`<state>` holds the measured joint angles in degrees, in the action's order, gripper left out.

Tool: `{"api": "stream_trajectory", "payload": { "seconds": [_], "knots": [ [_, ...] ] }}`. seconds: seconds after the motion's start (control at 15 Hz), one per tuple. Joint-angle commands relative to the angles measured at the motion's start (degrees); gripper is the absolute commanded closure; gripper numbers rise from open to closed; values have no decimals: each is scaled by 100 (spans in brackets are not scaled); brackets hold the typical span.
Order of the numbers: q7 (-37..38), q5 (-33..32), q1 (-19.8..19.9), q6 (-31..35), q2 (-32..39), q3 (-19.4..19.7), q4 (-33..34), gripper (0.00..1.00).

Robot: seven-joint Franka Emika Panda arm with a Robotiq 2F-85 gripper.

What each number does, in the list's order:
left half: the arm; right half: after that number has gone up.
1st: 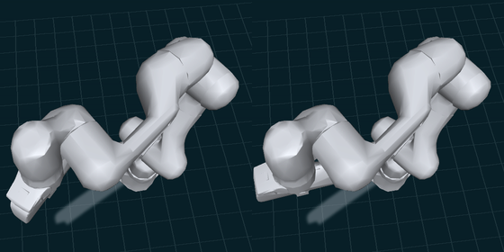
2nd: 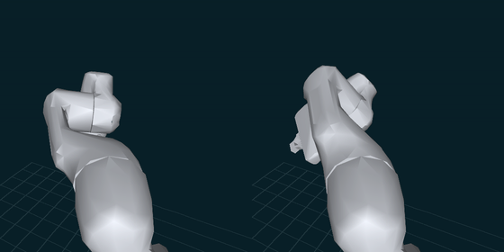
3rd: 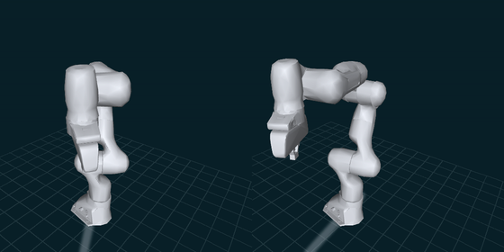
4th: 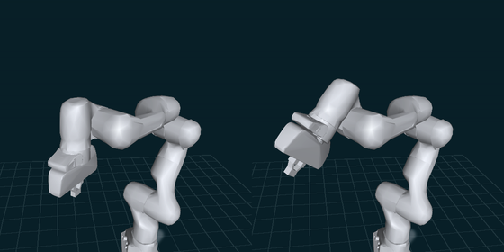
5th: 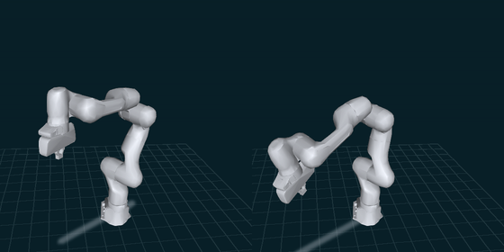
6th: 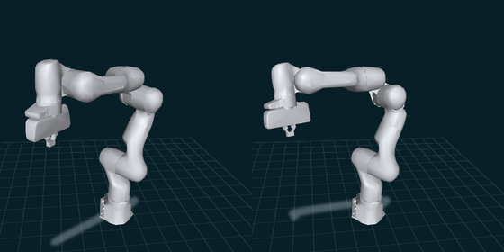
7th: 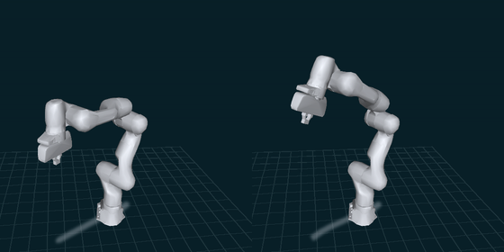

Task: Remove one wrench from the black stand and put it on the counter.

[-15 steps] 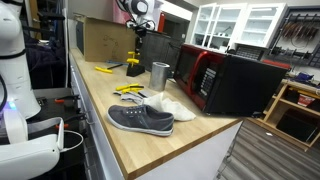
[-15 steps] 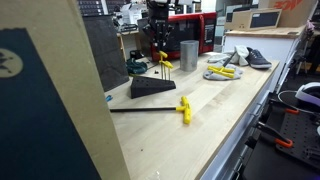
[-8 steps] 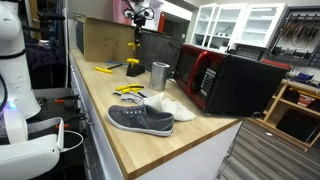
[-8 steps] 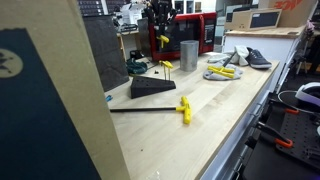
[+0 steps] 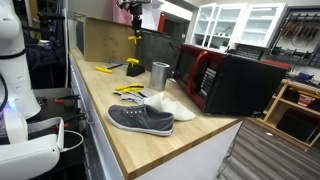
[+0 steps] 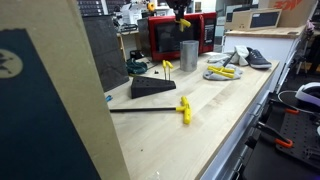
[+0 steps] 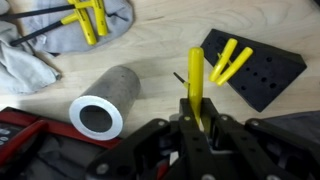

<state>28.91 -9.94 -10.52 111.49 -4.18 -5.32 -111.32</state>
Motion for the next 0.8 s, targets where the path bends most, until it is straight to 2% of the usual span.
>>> {"api": "stream_trajectory", "payload": {
  "seconds": [0.0,0.27,0.73],
  "knots": [
    [191,-212,130,-509,-411,-228,-451,96],
    [79,192,148,-763,-461,-301,-873,96],
    [263,201,301,-963,-312,-270,-1781,96]
  ]
}}
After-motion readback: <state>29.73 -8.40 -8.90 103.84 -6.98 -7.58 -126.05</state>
